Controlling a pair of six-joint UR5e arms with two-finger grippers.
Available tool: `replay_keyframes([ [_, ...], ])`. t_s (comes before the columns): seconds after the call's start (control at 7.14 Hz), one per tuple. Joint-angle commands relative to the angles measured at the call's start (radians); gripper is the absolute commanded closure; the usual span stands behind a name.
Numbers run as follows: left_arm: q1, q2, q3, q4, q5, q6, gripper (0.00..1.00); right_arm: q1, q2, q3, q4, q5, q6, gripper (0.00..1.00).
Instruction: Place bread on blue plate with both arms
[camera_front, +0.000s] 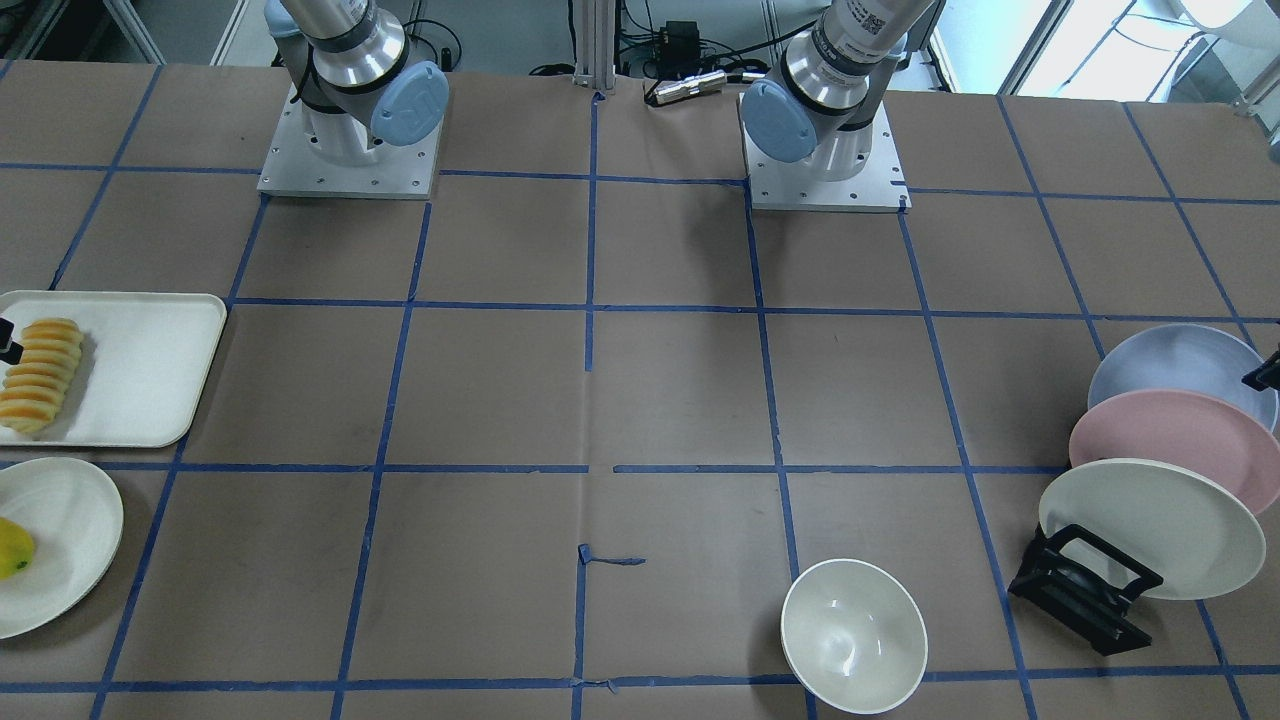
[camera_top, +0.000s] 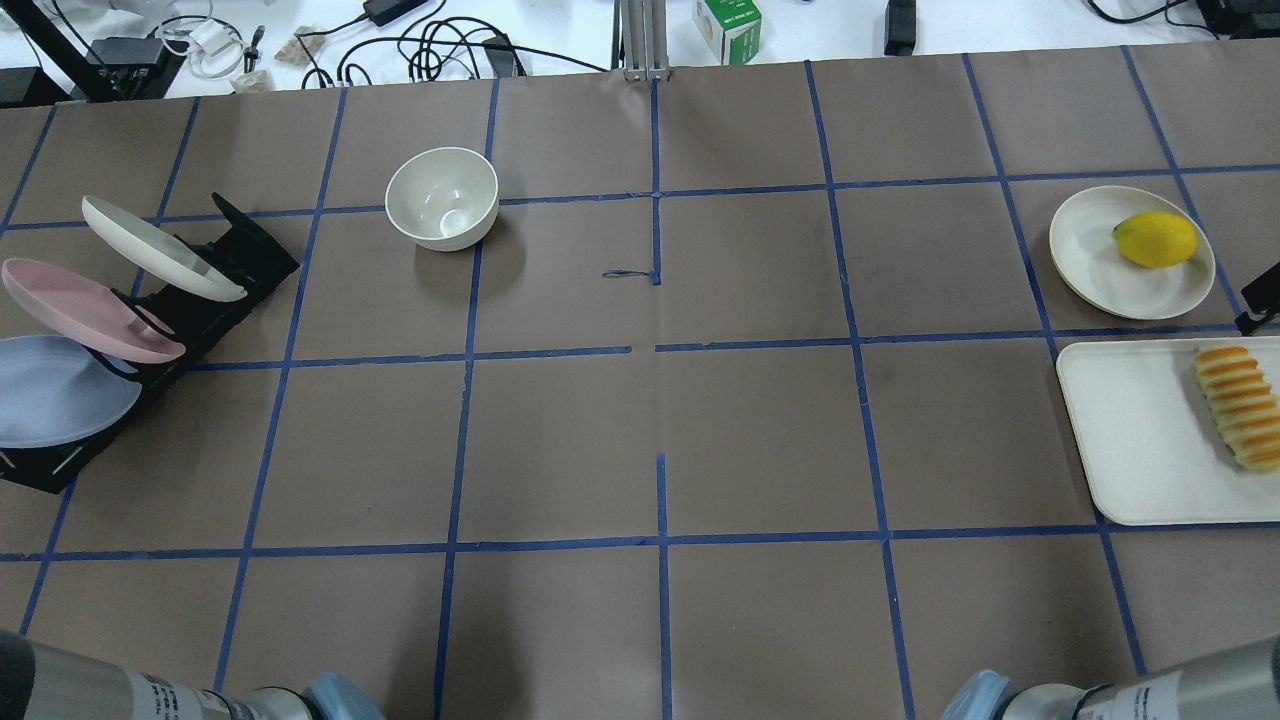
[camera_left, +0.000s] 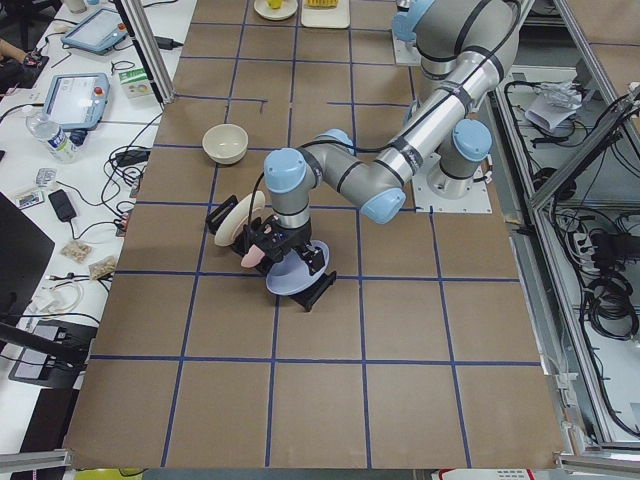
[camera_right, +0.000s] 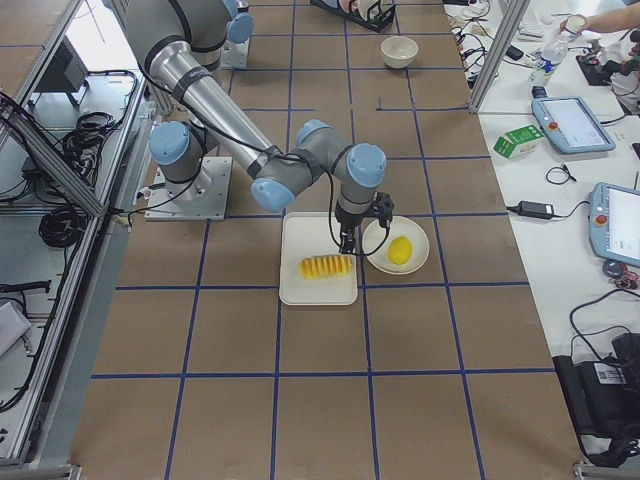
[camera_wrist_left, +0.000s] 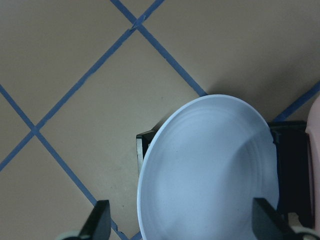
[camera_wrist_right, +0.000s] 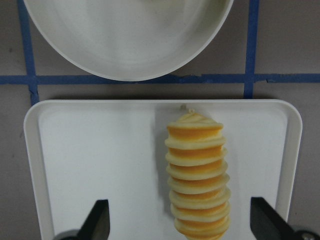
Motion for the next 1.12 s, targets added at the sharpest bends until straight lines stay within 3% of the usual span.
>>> replay_keyframes([
  [0.0, 0.035, -0.039, 0.0, 0.001, 0.044, 0.009, 0.0, -0.026, 0.091, 0.001, -0.074, -0.01, 0.003, 0.0],
  [0.14, 0.059, -0.049, -0.004, 0.001, 0.054, 0.009, 0.0, -0.026, 0.111, 0.003, -0.111, -0.035, 0.036, 0.0],
  [0.42, 0.064, -0.056, -0.004, 0.001, 0.051, 0.003, 0.19, -0.026, 0.119, 0.041, -0.113, -0.037, 0.069, 0.0],
  [0.56, 0.064, -0.056, -0.003, 0.001, 0.045, 0.003, 0.33, -0.026, 0.119, 0.064, -0.115, -0.037, 0.091, 0.0],
  [0.98, 0.061, -0.052, -0.004, 0.001, 0.038, -0.005, 0.48, -0.026, 0.157, 0.073, -0.119, -0.076, 0.087, 0.0],
])
